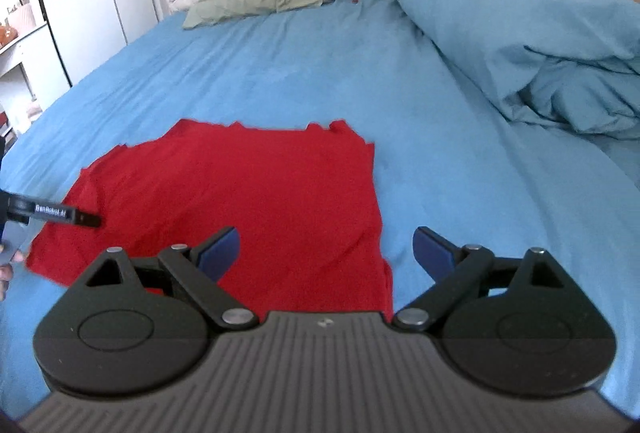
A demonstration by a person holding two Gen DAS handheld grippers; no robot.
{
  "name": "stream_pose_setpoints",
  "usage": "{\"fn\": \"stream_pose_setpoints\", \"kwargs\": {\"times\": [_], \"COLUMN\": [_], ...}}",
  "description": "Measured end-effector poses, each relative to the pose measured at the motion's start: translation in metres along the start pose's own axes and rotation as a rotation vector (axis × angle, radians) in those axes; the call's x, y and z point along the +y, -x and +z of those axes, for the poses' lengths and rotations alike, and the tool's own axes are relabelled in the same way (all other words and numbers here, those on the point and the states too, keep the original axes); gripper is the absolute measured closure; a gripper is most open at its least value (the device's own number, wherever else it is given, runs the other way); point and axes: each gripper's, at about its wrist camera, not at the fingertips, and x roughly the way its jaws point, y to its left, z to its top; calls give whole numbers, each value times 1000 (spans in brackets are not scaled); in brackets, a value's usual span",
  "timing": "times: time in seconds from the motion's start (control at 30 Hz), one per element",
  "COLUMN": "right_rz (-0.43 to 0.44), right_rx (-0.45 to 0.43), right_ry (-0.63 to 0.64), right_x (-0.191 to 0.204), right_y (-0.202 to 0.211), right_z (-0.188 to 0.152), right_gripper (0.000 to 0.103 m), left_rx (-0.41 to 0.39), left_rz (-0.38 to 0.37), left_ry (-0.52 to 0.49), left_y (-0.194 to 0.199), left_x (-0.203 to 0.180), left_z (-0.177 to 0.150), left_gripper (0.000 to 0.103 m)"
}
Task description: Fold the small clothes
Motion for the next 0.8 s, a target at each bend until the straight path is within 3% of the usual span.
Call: {"fn": "stream_pose_setpoints", "kwargs": {"times": [0.13, 0.3, 0.5, 0.8], "right_rz": [-7, -18, -31, -65], "right_rx": [60, 115, 43, -54], "right_ry": [-62, -236, -394, -485], "right_x": [6, 9, 4, 0], "right_y": [11, -6, -36, -67], "right_z": [-18, -64, -86, -77], "right_gripper": [0, 0, 12, 17], "left_rx": [-65, -59, -41, -28], "left_rz": [66, -33, -61, -44], "left_ry": [-93, -91, -60, -21], "left_y": [28, 34, 22, 4], "left_x": [-33, -60, -74, -78], "left_z": [-13, -17, -11, -8], "left_gripper": [0, 0, 0, 0]}}
